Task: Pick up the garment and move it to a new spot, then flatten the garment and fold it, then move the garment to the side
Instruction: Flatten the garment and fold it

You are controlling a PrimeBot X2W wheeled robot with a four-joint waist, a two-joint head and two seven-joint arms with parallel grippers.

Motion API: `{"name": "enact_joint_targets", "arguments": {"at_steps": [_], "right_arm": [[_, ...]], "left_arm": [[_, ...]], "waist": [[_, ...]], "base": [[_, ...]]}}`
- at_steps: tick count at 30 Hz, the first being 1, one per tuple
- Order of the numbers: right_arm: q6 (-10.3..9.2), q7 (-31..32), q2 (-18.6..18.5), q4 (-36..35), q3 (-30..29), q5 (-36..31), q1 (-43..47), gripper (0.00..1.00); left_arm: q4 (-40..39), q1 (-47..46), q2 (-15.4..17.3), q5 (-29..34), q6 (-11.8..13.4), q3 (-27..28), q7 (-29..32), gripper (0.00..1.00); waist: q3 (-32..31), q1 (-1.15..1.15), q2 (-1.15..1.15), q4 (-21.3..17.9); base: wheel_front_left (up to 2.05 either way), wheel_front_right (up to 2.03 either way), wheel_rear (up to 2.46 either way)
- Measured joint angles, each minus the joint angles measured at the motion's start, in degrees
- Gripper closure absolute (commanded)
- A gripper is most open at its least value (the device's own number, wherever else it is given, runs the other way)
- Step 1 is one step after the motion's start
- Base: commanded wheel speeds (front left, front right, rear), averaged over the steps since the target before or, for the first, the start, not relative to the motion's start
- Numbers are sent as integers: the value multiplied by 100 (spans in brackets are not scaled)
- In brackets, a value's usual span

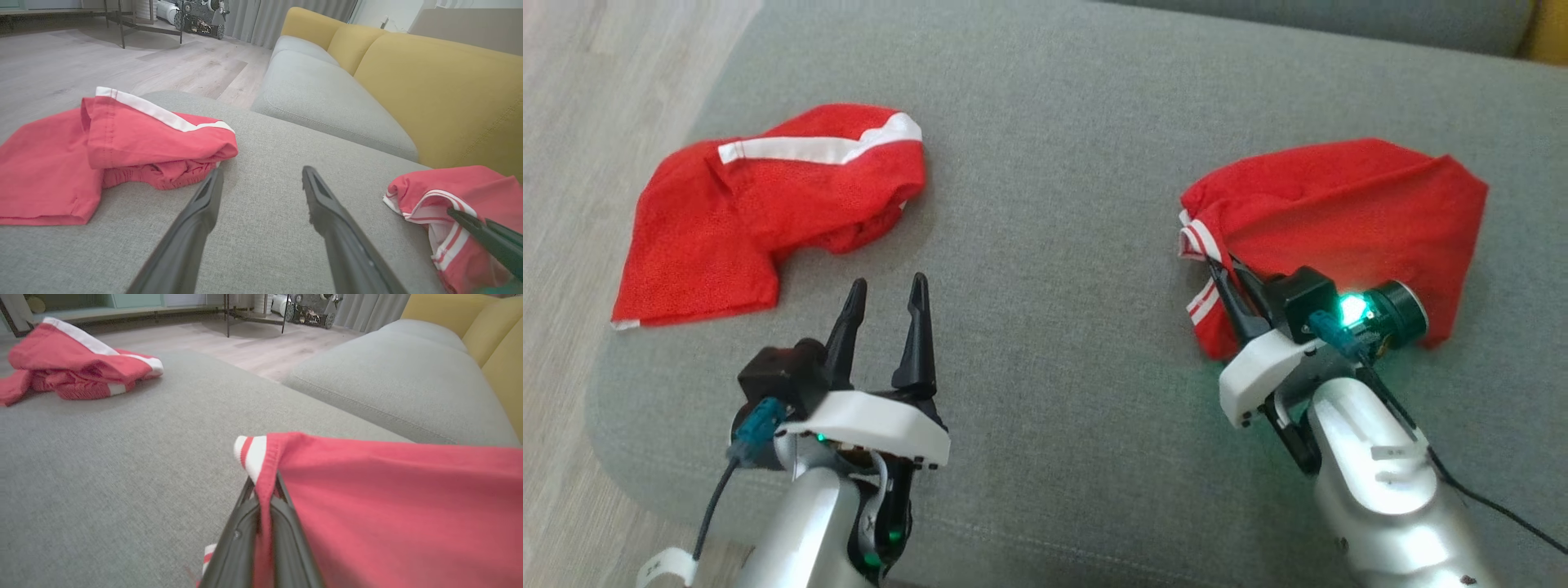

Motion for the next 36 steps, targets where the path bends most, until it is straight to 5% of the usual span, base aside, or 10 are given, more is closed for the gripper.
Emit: {"name": "enact_joint_targets", "arguments": {"at_steps": [8, 15, 20, 24, 36], "right_arm": [[0, -365, -27, -257, 671, 976, -220, 100], [0, -534, -40, -1246, 1240, 2053, -1257, 100], [0, -643, -46, -1630, 178, 2429, -1889, 100], [0, -659, -47, -1669, -731, 1923, -1948, 100], [0, 347, -660, -376, -4007, 442, -110, 100]], "left_arm": [[71, 124, 0, -232, -4, -70, 0, 0], [143, 457, 3, -233, 10, -129, 0, 0], [137, 488, 3, -233, 48, -108, 0, 0], [124, 489, 3, -231, 48, -15, 0, 0], [143, 383, 3, -105, -9, 32, 0, 0]], "waist": [[-401, 0, 0, -4], [-781, 0, 0, -102], [-867, 0, 0, -310], [-825, 0, 0, -524], [-417, 0, 0, -1165]], "base": [[0, 0, 0], [0, 0, 0], [0, 0, 0], [0, 0, 0], [0, 0, 0]]}}
